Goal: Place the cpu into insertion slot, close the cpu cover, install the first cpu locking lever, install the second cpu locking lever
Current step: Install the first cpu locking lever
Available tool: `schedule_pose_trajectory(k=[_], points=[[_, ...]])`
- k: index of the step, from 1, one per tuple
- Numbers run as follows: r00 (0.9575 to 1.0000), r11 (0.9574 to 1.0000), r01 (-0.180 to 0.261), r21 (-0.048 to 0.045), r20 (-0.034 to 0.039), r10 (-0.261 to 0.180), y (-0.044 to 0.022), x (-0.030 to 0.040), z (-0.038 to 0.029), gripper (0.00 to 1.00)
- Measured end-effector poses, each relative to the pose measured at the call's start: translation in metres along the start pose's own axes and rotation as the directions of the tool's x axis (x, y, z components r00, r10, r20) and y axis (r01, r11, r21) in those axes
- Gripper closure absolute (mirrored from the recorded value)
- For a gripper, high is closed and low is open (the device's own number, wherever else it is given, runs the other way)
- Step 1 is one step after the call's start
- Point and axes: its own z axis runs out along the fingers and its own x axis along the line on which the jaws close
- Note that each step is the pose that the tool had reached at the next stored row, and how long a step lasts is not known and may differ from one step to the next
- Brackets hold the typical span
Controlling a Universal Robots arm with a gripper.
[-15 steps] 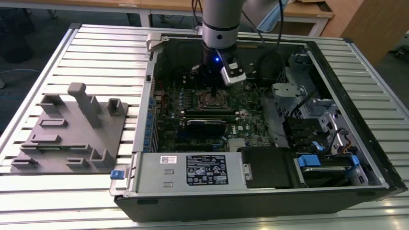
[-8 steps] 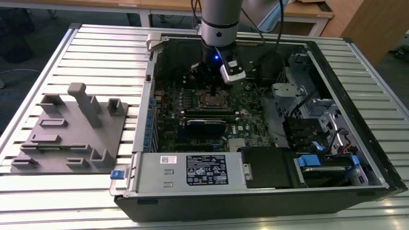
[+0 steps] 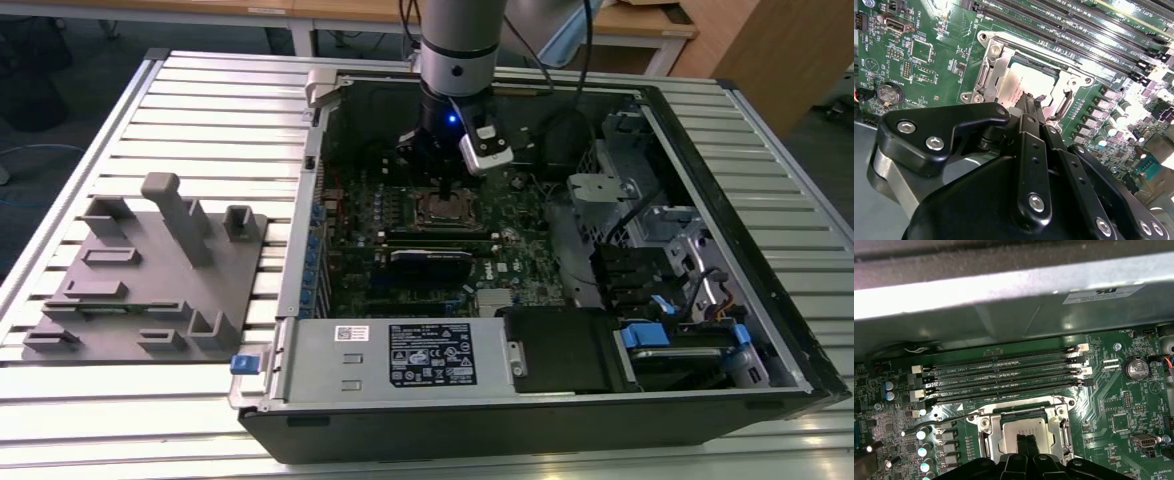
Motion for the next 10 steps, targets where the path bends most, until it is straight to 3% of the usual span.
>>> schedule_pose_trajectory(k=[10], points=[[1.0, 1.0, 0.0, 0.0001, -0.0001, 0.0, 0.0001, -0.0001, -0.0032, 0.9]])
